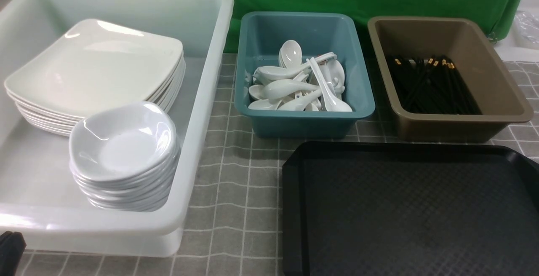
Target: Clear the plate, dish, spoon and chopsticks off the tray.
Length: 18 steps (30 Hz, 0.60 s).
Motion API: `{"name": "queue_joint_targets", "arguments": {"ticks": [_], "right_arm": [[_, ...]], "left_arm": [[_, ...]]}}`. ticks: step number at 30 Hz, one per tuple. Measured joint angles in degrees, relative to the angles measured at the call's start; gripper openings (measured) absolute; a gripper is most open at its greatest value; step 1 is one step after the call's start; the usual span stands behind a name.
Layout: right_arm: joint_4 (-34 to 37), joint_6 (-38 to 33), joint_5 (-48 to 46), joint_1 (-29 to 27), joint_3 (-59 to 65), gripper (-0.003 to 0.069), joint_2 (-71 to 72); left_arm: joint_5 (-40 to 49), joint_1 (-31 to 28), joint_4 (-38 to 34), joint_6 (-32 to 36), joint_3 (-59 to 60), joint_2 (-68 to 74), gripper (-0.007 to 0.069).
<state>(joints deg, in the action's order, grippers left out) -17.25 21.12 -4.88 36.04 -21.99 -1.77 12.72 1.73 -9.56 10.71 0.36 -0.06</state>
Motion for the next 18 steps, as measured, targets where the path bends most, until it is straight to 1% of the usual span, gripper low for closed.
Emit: {"name": "queue_joint_targets", "arguments": {"ticks": [1, 2, 4, 7, 13, 15, 16, 17, 18], "right_arm": [[10.1, -10.0, 0.0, 0.0, 0.0, 0.0237, 0.0], [13.5, -13.8, 0.0, 0.0, 0.0, 0.0237, 0.0], [16.6, -17.5, 0.0, 0.0, 0.0, 0.0237, -0.1], [18.9, -19.7, 0.0, 0.0, 0.0, 0.0237, -0.1], [19.4, -20.6, -0.5, -0.3, 0.1, 0.0237, -0.2], [19.5, -20.7, -0.5, -1.7, 0.6, 0.0237, 0.2], [19.5, -20.7, -0.5, -3.9, 1.4, 0.0237, 0.4], [19.5, -21.1, -0.5, -7.8, 3.0, 0.0237, 0.6], [19.5, -21.1, -0.5, -8.8, 3.7, 0.0237, 0.6]], "left_arm": [[0.0, 0.0, 0.0, 0.0, 0.0, 0.0, 0.0006], [0.0, 0.0, 0.0, 0.0, 0.0, 0.0, 0.0006], [0.0, 0.0, 0.0, 0.0, 0.0, 0.0, 0.0006], [0.0, 0.0, 0.0, 0.0, 0.0, 0.0, 0.0006], [0.0, 0.0, 0.0, 0.0, 0.0, 0.0, 0.0006], [0.0, 0.0, 0.0, 0.0, 0.0, 0.0, 0.0006], [0.0, 0.0, 0.0, 0.0, 0.0, 0.0, 0.0006], [0.0, 0.0, 0.0, 0.0, 0.0, 0.0, 0.0006], [0.0, 0.0, 0.0, 0.0, 0.0, 0.0, 0.0006]]}}
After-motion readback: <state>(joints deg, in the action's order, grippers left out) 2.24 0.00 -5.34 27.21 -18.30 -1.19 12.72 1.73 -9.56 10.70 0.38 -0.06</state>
